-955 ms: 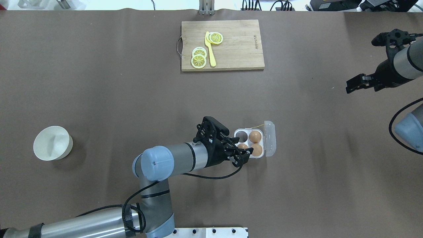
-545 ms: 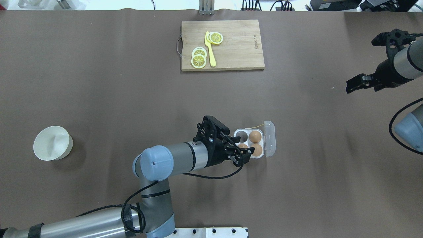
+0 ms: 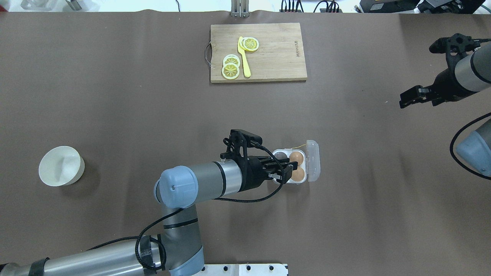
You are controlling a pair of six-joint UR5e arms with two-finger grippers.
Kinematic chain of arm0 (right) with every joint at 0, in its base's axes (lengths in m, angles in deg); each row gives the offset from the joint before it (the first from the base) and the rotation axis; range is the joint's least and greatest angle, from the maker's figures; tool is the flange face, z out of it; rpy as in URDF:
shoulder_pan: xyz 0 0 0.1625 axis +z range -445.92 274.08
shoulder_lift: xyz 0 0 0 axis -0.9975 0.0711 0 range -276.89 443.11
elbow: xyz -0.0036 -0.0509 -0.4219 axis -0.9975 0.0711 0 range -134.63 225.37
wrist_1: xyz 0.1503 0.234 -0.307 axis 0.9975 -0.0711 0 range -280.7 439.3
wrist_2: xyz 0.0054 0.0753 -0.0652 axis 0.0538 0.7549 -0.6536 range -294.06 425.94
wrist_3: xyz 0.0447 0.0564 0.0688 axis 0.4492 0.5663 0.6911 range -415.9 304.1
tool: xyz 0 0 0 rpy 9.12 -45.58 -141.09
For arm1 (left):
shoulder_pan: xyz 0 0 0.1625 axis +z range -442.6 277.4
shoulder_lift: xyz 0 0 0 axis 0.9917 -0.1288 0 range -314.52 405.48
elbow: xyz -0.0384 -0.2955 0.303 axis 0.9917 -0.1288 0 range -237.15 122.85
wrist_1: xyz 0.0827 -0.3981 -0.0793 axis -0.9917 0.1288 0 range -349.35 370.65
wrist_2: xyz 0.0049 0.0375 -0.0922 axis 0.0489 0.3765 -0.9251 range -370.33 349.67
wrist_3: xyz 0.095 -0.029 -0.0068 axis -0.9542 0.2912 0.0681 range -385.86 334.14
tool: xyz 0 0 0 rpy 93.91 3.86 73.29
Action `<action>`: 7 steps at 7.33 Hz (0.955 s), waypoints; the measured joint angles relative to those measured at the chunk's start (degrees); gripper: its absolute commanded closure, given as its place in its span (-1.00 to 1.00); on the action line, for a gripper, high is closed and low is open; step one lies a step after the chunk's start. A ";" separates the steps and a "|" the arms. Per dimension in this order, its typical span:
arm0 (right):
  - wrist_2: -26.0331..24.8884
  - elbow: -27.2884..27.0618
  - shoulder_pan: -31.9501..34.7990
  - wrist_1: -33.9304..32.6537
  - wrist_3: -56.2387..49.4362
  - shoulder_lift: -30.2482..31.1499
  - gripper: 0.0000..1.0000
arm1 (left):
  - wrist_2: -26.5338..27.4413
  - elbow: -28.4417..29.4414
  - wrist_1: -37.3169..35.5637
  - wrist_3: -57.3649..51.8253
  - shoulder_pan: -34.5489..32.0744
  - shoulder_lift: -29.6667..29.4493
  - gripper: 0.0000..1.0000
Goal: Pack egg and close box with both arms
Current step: 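Withdraw the left gripper while the right gripper reaches to the box lid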
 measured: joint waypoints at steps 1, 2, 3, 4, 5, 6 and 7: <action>0.11 -0.13 -0.91 0.02 2.36 -1.05 -1.00 | -0.10 -0.98 0.02 5.22 -0.78 0.37 1.00; 0.07 -0.23 -2.53 0.06 5.72 -2.58 -1.00 | -0.30 -1.88 -0.18 9.03 -1.74 0.83 1.00; -0.09 -0.52 -4.46 0.08 9.17 -4.04 -1.00 | -1.54 -2.67 -0.72 12.68 -3.06 1.37 1.00; -0.20 -1.27 -6.29 0.08 11.71 -4.80 -1.00 | -5.70 -4.02 -2.40 17.23 -5.53 2.48 1.00; -0.22 -2.50 -8.19 0.11 13.89 -5.09 -1.00 | -12.73 -7.10 -6.65 21.64 -9.42 4.34 1.00; -0.35 -3.74 -10.54 0.50 16.46 -5.17 -0.98 | -20.93 -11.34 -13.06 24.21 -14.34 6.41 1.00; -1.30 -4.50 -13.70 2.12 19.39 -5.11 -0.87 | -29.92 -14.73 -19.23 25.27 -20.30 8.02 1.00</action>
